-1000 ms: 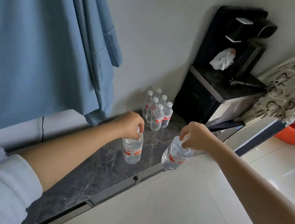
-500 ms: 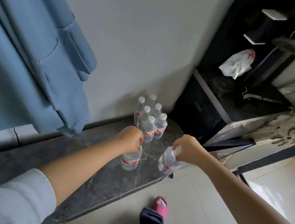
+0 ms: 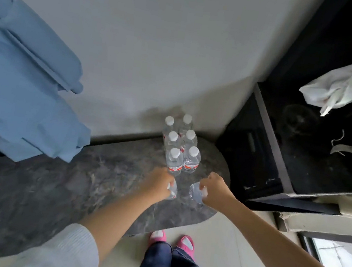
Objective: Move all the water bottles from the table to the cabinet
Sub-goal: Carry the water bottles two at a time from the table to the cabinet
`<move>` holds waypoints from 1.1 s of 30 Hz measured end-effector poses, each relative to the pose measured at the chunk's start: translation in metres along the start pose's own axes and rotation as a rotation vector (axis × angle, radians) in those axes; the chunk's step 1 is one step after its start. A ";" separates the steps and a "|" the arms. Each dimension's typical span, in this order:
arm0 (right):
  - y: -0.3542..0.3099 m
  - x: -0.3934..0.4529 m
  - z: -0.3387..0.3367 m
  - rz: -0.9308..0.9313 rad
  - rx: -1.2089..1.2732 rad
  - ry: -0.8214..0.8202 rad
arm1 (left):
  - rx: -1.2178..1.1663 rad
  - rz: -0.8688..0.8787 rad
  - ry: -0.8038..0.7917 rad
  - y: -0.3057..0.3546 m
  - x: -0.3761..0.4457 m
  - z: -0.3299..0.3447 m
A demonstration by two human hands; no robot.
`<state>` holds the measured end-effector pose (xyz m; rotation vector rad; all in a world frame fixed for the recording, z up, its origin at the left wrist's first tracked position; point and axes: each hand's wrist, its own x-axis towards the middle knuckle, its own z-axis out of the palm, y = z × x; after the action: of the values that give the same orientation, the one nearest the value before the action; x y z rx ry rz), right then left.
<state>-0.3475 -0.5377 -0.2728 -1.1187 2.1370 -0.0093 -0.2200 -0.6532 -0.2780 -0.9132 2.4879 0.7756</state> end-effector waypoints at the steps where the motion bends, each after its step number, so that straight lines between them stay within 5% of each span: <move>1: 0.003 0.006 0.000 0.004 0.012 -0.010 | -0.006 -0.003 -0.004 0.001 0.006 0.002; 33: 0.011 0.118 0.010 -0.008 0.001 -0.139 | -0.063 -0.042 -0.058 -0.004 0.094 0.043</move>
<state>-0.3931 -0.6128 -0.3531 -1.0956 2.0090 0.0621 -0.2781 -0.6735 -0.3610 -0.9486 2.3987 0.8590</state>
